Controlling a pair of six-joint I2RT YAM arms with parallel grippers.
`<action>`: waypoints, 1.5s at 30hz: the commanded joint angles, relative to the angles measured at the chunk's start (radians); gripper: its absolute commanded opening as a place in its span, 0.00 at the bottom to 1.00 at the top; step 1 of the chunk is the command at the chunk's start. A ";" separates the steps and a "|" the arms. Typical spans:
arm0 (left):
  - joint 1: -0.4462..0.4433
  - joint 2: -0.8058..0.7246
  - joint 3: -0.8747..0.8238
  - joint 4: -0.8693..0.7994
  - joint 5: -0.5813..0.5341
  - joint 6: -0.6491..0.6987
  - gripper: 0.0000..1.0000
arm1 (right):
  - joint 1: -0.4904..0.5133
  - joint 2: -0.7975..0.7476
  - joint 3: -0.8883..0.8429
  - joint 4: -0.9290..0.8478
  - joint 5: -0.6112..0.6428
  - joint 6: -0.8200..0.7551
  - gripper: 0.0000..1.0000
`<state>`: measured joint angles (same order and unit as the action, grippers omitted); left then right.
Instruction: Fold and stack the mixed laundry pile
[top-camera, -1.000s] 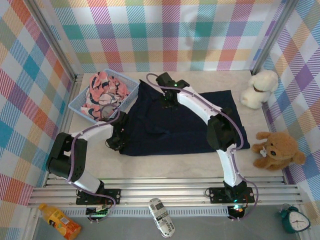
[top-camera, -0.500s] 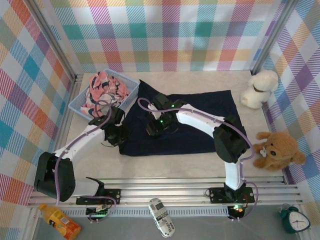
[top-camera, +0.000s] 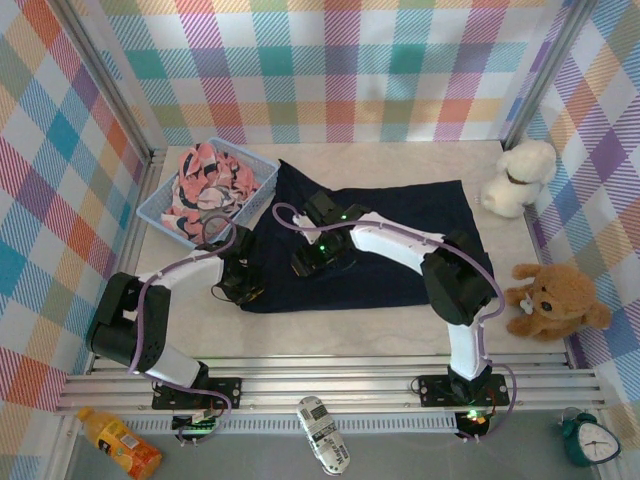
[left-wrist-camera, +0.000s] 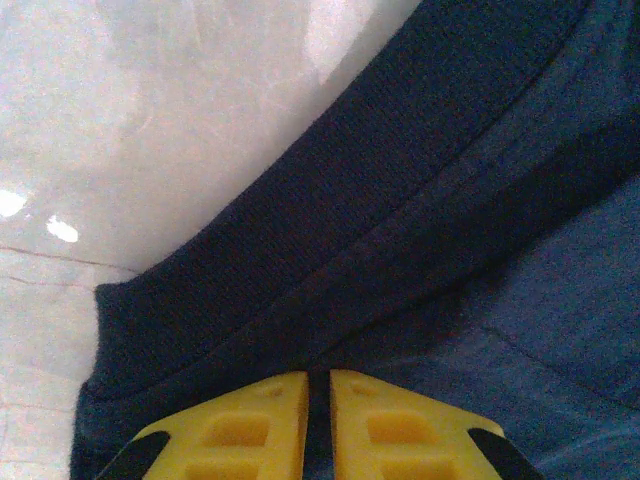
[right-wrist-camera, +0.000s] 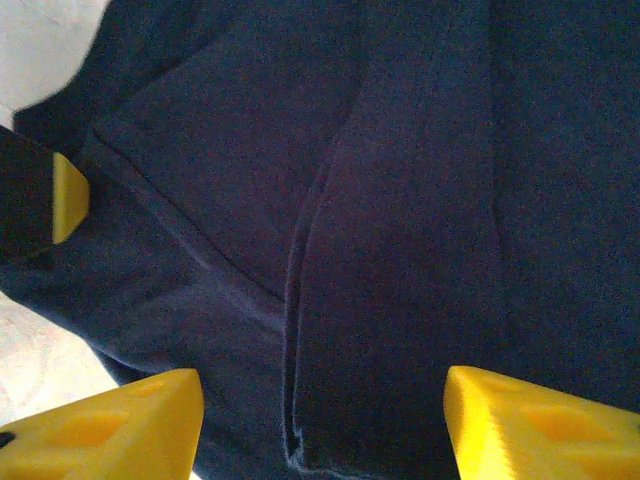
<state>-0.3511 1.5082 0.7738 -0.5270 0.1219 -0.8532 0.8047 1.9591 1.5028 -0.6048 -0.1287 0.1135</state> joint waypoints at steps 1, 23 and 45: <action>-0.008 0.039 -0.016 -0.014 -0.008 -0.006 0.15 | 0.023 0.021 -0.001 -0.001 0.065 -0.046 0.66; -0.008 -0.035 -0.026 -0.112 -0.051 0.025 0.29 | -0.239 0.193 0.365 -0.185 0.169 0.344 0.75; -0.135 0.123 0.166 -0.088 -0.050 0.030 0.29 | -0.382 -0.296 -0.500 -0.082 0.254 0.492 0.39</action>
<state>-0.4808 1.6253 0.9894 -0.5999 0.1028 -0.7879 0.4259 1.6634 1.0359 -0.6842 0.0917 0.5346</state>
